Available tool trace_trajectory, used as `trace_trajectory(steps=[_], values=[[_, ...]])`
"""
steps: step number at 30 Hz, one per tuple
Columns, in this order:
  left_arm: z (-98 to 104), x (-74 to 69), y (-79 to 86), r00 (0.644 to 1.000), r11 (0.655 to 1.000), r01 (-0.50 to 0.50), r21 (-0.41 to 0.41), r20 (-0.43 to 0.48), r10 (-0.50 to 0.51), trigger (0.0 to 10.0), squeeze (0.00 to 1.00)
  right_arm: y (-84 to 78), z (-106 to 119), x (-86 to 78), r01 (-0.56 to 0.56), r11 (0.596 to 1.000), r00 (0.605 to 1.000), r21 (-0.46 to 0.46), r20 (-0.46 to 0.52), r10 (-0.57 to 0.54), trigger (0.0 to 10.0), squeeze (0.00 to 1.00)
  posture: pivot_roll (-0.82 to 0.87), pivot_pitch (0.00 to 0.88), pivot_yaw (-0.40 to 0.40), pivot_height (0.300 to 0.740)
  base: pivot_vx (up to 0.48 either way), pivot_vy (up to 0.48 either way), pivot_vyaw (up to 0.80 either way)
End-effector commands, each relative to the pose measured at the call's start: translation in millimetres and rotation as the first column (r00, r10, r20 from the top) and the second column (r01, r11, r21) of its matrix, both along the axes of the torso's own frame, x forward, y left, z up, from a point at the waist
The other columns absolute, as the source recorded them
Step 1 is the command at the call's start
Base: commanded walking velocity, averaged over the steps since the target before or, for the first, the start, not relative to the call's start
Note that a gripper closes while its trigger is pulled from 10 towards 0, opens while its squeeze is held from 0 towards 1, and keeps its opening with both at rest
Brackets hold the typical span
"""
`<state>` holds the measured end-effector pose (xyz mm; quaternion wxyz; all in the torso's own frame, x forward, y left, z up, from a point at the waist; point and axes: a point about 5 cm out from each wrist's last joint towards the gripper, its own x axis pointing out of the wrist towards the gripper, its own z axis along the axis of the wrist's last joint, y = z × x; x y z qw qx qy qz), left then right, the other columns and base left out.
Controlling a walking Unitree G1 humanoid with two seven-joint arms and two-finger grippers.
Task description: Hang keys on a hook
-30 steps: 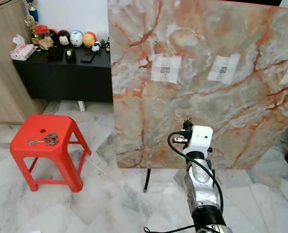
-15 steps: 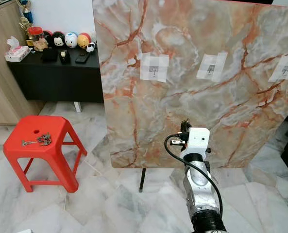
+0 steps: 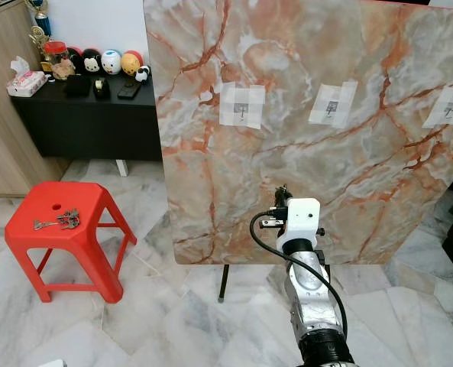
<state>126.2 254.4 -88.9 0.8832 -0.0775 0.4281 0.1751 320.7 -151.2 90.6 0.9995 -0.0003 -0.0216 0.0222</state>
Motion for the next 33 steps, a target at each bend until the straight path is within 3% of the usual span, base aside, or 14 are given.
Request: trace_trajectory(steps=[1,7,14,20,23,33], values=[[-2,-0.5,-4.4,1.000,1.000,0.000,-0.008,-0.005,0.000,10.0,0.00,0.8,7,0.7,-0.016,0.999,1.000,-0.030,0.024,0.017,10.0,0.00,0.14,0.000,-0.085,0.740,0.281,0.000,0.00],[-1,-2.7,0.3,1.000,1.000,-0.006,-0.002,-0.005,0.006,10.0,0.00,0.8,8,1.3,-0.017,1.000,1.000,-0.022,0.020,0.018,10.0,0.00,0.14,0.000,-0.084,0.740,0.296,0.000,0.00],[5,-5.5,19.1,1.000,1.000,-0.017,0.014,0.016,0.017,10.0,0.00,5.3,9,1.2,-0.047,0.999,0.999,-0.007,0.020,0.048,10.0,0.00,0.14,0.000,-0.081,0.740,0.313,0.000,0.00],[5,-7.2,21.2,1.000,1.000,-0.016,0.016,0.017,0.016,10.0,0.00,6.8,10,0.9,-0.056,0.998,0.998,-0.008,0.020,0.056,10.0,0.00,0.14,0.000,-0.079,0.740,0.262,0.000,0.00],[4,-6.8,16.7,1.000,1.000,-0.009,0.012,0.014,0.009,10.0,0.00,7.2,10,0.7,-0.059,0.998,0.998,-0.008,0.019,0.059,10.0,0.00,0.14,0.000,-0.079,0.740,0.000,0.000,0.00],[-3,9.3,-22.3,1.000,0.999,0.031,-0.016,0.008,-0.030,10.0,0.00,5.8,11,0.4,-0.040,0.999,0.999,-0.008,0.019,0.040,10.0,0.00,0.14,0.000,-0.077,0.740,0.000,0.000,0.00]])
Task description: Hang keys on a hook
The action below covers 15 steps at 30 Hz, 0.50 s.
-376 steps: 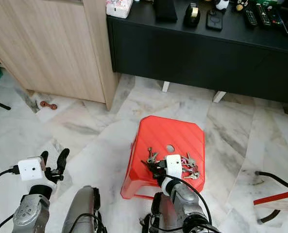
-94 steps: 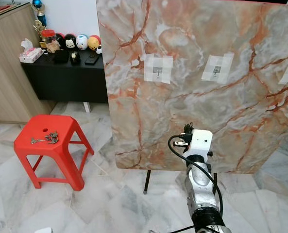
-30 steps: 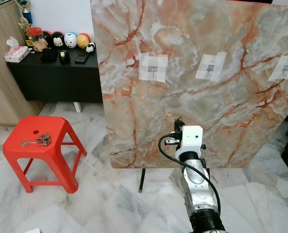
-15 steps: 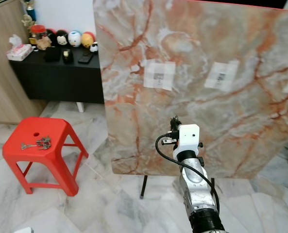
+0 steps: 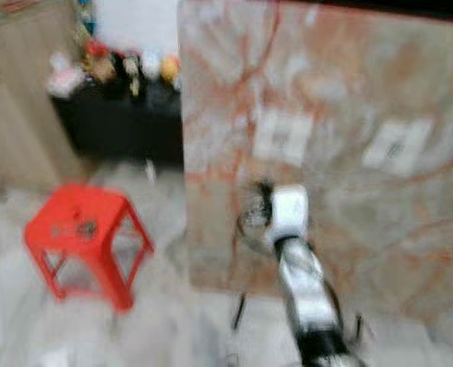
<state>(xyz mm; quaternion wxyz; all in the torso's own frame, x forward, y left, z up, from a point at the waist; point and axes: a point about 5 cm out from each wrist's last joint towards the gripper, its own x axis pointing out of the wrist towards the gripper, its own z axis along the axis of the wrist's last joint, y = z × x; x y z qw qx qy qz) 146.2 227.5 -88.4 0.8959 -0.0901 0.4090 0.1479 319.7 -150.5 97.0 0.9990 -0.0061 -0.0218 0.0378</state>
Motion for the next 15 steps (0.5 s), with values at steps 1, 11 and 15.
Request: trace_trajectory(steps=[1,11,15], values=[[-4,-9.1,1.2,0.999,1.000,-0.004,0.020,-0.044,0.005,10.0,0.00,4.8,6,1.4,-0.001,1.000,1.000,-0.007,0.026,0.001,10.0,0.00,0.14,0.000,-0.077,0.740,0.000,0.000,0.00],[-1,4.6,-6.8,1.000,1.000,0.005,0.026,-0.028,-0.005,10.0,0.00,-3.3,23,5.5,0.148,0.979,0.984,-0.138,0.115,-0.133,10.0,0.00,0.14,0.000,-0.076,0.740,0.000,0.000,0.00],[3,10.8,0.0,1.000,0.999,0.001,0.036,-0.011,0.000,10.0,0.00,-4.5,24,10.7,0.217,0.948,0.974,-0.233,0.113,-0.195,10.0,0.00,0.14,0.000,-0.077,0.740,0.000,0.000,0.00]])
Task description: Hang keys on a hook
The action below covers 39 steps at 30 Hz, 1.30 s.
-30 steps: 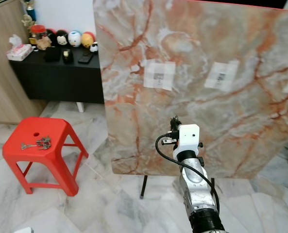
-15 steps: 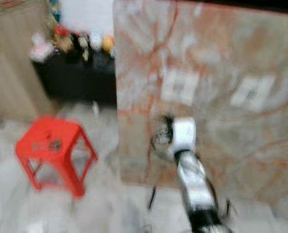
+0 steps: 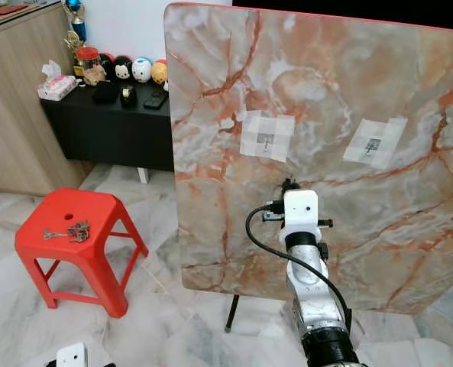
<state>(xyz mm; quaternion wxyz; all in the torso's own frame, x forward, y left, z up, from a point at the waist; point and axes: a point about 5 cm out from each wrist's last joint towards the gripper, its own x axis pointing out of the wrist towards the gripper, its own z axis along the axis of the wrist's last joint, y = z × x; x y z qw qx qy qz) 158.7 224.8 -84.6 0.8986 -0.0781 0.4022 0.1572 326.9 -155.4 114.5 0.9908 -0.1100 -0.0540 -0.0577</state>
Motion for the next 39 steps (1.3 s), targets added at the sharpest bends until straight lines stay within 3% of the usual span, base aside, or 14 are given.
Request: trace_trajectory(steps=[1,5,10,15,19,22,25,26,27,28,29,30,33,39], values=[[1,-1.9,10.5,1.000,1.000,0.001,0.010,-0.012,-0.001,10.0,0.00,2.4,7,4.7,0.014,0.995,1.000,-0.096,0.014,-0.013,10.0,0.00,0.14,0.000,-0.077,0.740,0.000,0.000,0.00],[6,-10.0,36.1,1.000,0.999,-0.022,0.026,-0.003,0.022,10.0,0.00,7.8,10,8.5,0.019,0.972,1.000,-0.236,0.023,-0.015,10.0,0.00,0.14,0.000,-0.079,0.740,0.000,0.000,0.00],[5,-28.7,51.7,0.998,0.998,-0.048,0.029,-0.030,0.049,10.0,0.00,13.8,15,14.0,0.008,0.937,0.999,-0.349,0.035,0.005,10.0,0.00,0.14,0.000,-0.080,0.740,0.000,0.000,0.00],[3,-36.7,53.3,0.997,0.998,-0.058,0.026,-0.044,0.059,10.0,0.00,15.5,18,17.5,0.015,0.913,0.999,-0.407,0.045,0.003,10.0,0.00,0.15,0.000,-0.081,0.740,0.000,0.000,0.00],[-2,-41.5,44.5,0.996,0.998,-0.057,0.009,-0.061,0.057,10.0,0.00,17.6,20,23.1,0.024,0.880,0.999,-0.475,0.047,-0.002,10.0,0.00,0.15,0.000,-0.083,0.740,0.000,0.000,0.00],[-5,-41.3,36.8,0.997,0.999,-0.053,-0.003,-0.063,0.052,10.0,0.00,17.2,17,23.3,0.017,0.903,1.000,-0.429,0.025,-0.006,10.0,0.00,0.15,0.000,-0.086,0.740,0.000,0.000,0.00],[-6,-39.5,30.7,0.997,0.999,-0.047,-0.008,-0.064,0.046,10.0,0.00,15.8,11,20.1,-0.019,0.966,1.000,-0.258,-0.020,0.014,10.0,0.00,0.15,0.000,-0.085,0.740,0.000,0.000,0.00],[-6,-39.0,29.4,0.997,0.999,-0.045,-0.009,-0.064,0.044,10.0,0.00,13.6,9,18.3,-0.013,0.988,0.999,-0.153,-0.033,0.008,10.0,0.00,0.15,0.000,-0.084,0.740,0.000,0.000,0.00],[-6,-38.4,27.9,0.997,0.999,-0.041,-0.010,-0.066,0.040,10.0,0.00,8.6,6,14.8,0.010,1.000,0.999,0.026,-0.050,-0.008,10.0,0.00,0.15,0.000,-0.084,0.740,0.000,0.000,0.00],[-6,-38.4,27.9,0.997,0.999,-0.041,-0.010,-0.066,0.040,10.0,0.00,8.6,6,14.8,0.010,1.000,0.999,0.026,-0.050,-0.008,10.0,0.00,0.15,0.000,-0.084,0.740,0.000,0.000,0.00],[-7,-37.6,27.0,0.997,0.999,-0.037,-0.009,-0.067,0.036,10.0,0.00,1.3,1,10.0,0.046,0.978,0.997,0.203,-0.069,-0.032,10.0,0.00,0.14,0.000,-0.081,0.740,0.000,0.000,0.00],[-6,-36.4,27.1,0.997,0.999,-0.033,-0.007,-0.063,0.033,10.0,0.00,-5.2,-3,5.5,0.091,0.948,0.994,0.306,-0.091,-0.066,10.0,0.00,0.14,0.000,-0.080,0.740,0.000,0.000,0.00],[-5,-35.0,29.4,0.998,1.000,-0.030,-0.003,-0.054,0.030,10.0,0.00,-12.5,-9,-0.6,0.155,0.903,0.986,0.400,-0.119,-0.117,10.0,0.00,0.14,0.000,-0.080,0.740,0.000,0.000,0.00],[-3,-35.7,35.5,0.998,0.999,-0.035,0.004,-0.046,0.035,10.0,0.00,-9.8,-11,-3.8,0.144,0.912,0.987,0.383,-0.116,-0.107,10.0,0.00,0.14,0.000,-0.074,0.740,0.000,0.000,0.00]])
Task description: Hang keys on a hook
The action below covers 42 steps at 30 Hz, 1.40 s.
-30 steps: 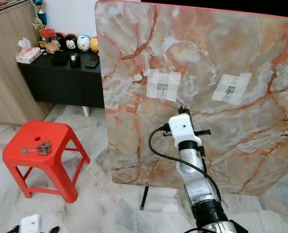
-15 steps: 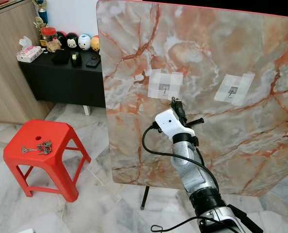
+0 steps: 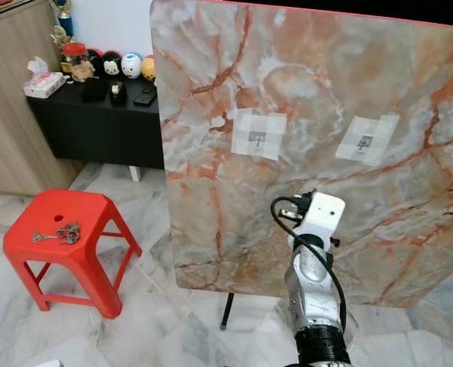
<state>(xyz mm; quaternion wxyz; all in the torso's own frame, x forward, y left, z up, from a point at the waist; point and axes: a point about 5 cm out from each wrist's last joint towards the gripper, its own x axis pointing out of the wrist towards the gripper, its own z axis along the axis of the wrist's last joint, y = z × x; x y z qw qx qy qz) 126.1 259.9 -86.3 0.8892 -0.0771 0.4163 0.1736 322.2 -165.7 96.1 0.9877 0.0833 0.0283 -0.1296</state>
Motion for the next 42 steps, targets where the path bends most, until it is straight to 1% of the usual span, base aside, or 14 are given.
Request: trace_trajectory(steps=[1,6,12,18,23,28,42], values=[[-1,-3.7,0.9,1.000,1.000,-0.007,-0.006,-0.012,0.007,10.0,0.00,1.0,8,1.3,-0.007,1.000,0.999,0.003,0.034,0.007,10.0,0.00,0.14,0.000,-0.074,0.740,0.000,0.000,0.00],[-2,-6.6,0.9,1.000,1.000,-0.012,-0.009,-0.025,0.012,10.0,0.00,3.5,12,3.5,-0.036,0.999,0.998,0.036,0.055,0.034,10.0,0.00,0.14,0.000,-0.075,0.740,0.000,0.168,0.00],[-2,-6.8,1.4,1.000,1.000,-0.009,-0.008,-0.028,0.009,10.0,0.00,5.6,14,4.4,-0.055,0.998,0.997,0.026,0.061,0.053,10.0,0.00,0.15,0.000,-0.073,0.740,0.000,0.286,0.00],[-1,-5.2,2.9,1.000,1.000,-0.006,-0.006,-0.020,0.006,10.0,0.00,8.0,15,5.6,-0.067,0.997,0.995,0.045,0.072,0.064,10.0,0.00,0.15,0.000,-0.075,0.740,0.000,0.284,0.00],[-2,-3.8,-1.4,1.000,1.000,0.001,-0.010,-0.030,-0.002,10.0,0.00,8.4,14,6.4,-0.073,0.996,0.995,0.043,0.067,0.070,10.0,0.00,0.15,0.000,-0.072,0.740,0.000,0.285,0.00],[-2,-2.6,-2.0,1.000,1.000,0.003,-0.011,-0.028,-0.004,10.0,0.00,9.7,15,7.5,-0.079,0.996,0.995,0.047,0.072,0.076,10.0,0.00,0.15,0.000,-0.070,0.740,0.000,0.283,0.00],[1,-2.1,6.0,1.000,1.000,0.010,-0.004,-0.020,-0.010,10.0,0.00,12.3,13,7.6,-0.089,0.995,0.994,0.055,0.066,0.085,10.0,0.00,0.15,0.000,-0.064,0.740,0.000,0.279,0.00]])
